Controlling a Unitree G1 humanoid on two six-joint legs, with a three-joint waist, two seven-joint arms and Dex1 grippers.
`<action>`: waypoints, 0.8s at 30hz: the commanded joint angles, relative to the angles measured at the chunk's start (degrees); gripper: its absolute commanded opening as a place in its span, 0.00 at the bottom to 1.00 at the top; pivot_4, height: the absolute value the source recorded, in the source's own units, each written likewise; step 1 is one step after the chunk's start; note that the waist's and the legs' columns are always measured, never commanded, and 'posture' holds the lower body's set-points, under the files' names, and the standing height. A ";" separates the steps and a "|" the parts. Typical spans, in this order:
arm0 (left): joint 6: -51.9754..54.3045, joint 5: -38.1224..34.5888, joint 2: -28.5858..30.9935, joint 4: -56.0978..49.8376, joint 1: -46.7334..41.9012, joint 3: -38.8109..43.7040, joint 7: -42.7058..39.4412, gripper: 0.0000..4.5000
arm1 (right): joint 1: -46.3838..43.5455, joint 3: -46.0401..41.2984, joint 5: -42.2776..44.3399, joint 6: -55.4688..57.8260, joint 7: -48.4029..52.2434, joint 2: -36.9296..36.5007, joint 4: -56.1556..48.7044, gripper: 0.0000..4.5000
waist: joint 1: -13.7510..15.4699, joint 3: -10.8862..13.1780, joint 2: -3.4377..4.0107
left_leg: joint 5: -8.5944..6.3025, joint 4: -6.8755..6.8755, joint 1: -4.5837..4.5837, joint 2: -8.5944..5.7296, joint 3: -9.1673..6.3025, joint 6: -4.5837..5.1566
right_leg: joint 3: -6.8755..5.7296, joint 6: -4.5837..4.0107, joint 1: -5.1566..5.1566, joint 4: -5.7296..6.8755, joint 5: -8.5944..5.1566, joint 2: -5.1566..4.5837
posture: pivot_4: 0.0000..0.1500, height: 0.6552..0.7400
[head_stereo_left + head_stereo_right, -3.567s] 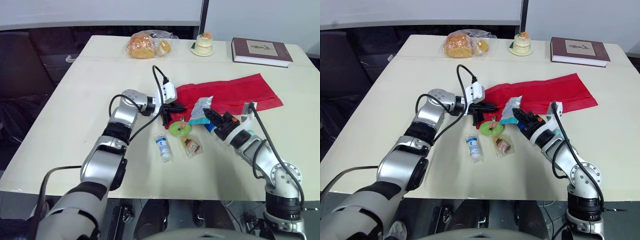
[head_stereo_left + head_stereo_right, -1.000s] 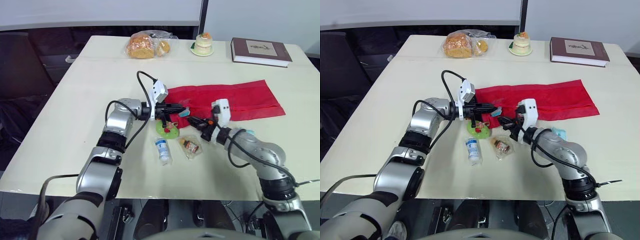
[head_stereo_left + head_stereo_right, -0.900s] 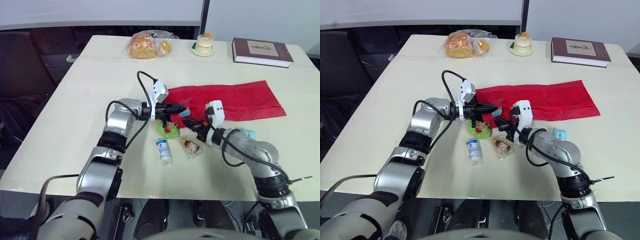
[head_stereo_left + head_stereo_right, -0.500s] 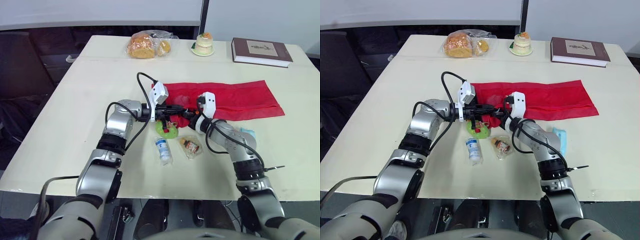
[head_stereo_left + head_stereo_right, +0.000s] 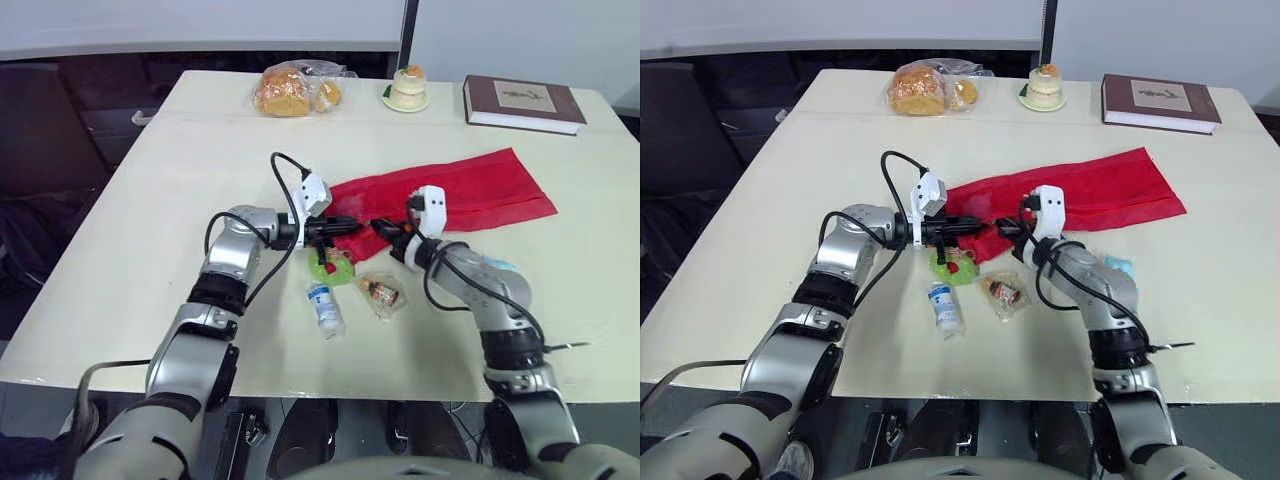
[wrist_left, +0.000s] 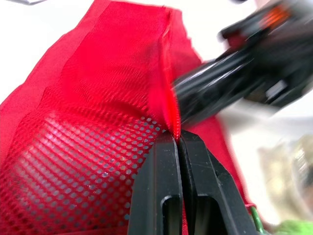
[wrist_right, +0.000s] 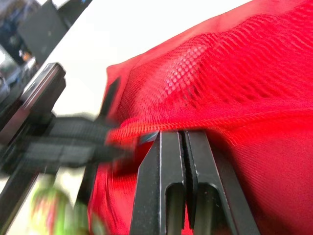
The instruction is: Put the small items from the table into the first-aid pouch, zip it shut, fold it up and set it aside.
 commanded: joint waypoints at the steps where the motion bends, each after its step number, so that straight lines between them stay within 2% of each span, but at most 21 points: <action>1: -4.71 1.50 1.54 2.07 -2.36 0.32 -0.04 0.00 | 4.32 0.84 0.45 -2.62 7.60 -6.41 -14.08 0.02 | 0.02 0.00 0.00 | 0.00 0.00 0.00 0.00 0.00 0.00 | 0.00 0.00 0.00 0.01 0.00 0.00 | 1.00 0.87; 6: -6.91 2.32 3.72 3.62 -2.61 0.79 -0.28 0.00 | 13.10 -2.50 0.05 -11.47 15.56 -12.92 -24.84 0.02 | -0.06 0.00 -0.02 | -0.01 0.00 0.03 0.00 -0.01 0.01 | -0.01 0.02 0.03 -0.04 -0.01 0.02 | 1.00 0.87; 11: -10.22 4.54 9.31 6.18 -1.65 1.14 -0.61 0.00 | 24.88 -10.87 -0.86 -17.47 26.38 -25.17 -29.95 0.02 | 0.20 0.00 -0.02 | -0.01 0.00 0.01 0.01 0.00 0.01 | -0.01 0.02 0.04 -0.06 -0.01 0.01 | 1.00 0.87; 13: -11.43 5.15 11.44 7.25 -1.33 1.07 -1.24 0.00 | 27.67 -15.39 2.36 -18.01 28.05 -27.31 -30.22 0.14 | -0.11 0.02 -0.08 | -0.01 0.00 0.05 0.04 0.04 0.01 | 0.01 0.02 0.06 -0.11 -0.02 0.04 | 1.00 0.87; 14: -12.41 5.65 12.62 8.16 -1.17 0.90 -1.43 0.00 | 28.77 -17.67 3.44 -18.37 28.69 -28.01 -30.26 0.15 | -0.07 0.02 -0.08 | -0.01 0.00 0.07 0.04 0.05 0.01 | 0.02 0.02 0.06 -0.11 -0.02 0.04 | 1.00 0.87; 15: -13.51 6.29 13.68 9.15 -1.05 0.73 -1.43 0.00 | 29.76 -19.70 3.80 -18.98 29.49 -28.67 -30.18 0.27 | 0.06 0.01 -0.07 | -0.01 0.00 0.09 0.05 0.06 0.01 | 0.04 0.02 0.06 -0.07 -0.02 0.04 | 1.00 0.87; 16: -14.65 6.89 14.59 10.22 -0.98 0.66 -1.22 0.00 | 30.74 -21.44 3.86 -19.71 30.28 -29.33 -30.11 0.34 | 0.13 0.01 -0.07 | -0.01 0.00 0.09 0.06 0.04 0.01 | 0.02 0.02 0.06 -0.06 -0.02 0.04 | 1.00 0.87; 22: -15.85 7.00 16.55 13.85 -1.78 2.15 0.12 0.00 | 36.30 -31.28 6.76 -22.07 34.29 -32.01 -29.78 0.98 | 0.54 0.01 -0.07 | -0.01 0.00 0.06 0.05 0.04 0.01 | 0.00 0.02 0.08 -0.11 -0.02 0.01 | 1.00 0.87; 23: -15.94 7.14 16.43 14.23 -2.09 2.27 0.97 0.00 | 37.06 -32.15 7.25 -22.05 34.73 -32.33 -29.93 0.98 | 0.60 0.01 -0.08 | -0.01 0.00 0.06 0.05 0.04 0.00 | 0.00 0.02 0.09 -0.11 -0.02 0.01 | 1.00 0.87; 24: -16.27 7.47 16.30 14.79 -2.48 2.35 2.04 0.07 | 37.67 -32.59 7.62 -21.87 34.91 -32.63 -30.21 1.00 | 0.60 0.01 -0.08 | -0.01 0.01 0.07 0.05 0.04 0.00 | 0.00 0.02 0.09 -0.10 -0.02 0.01 | 1.00 0.87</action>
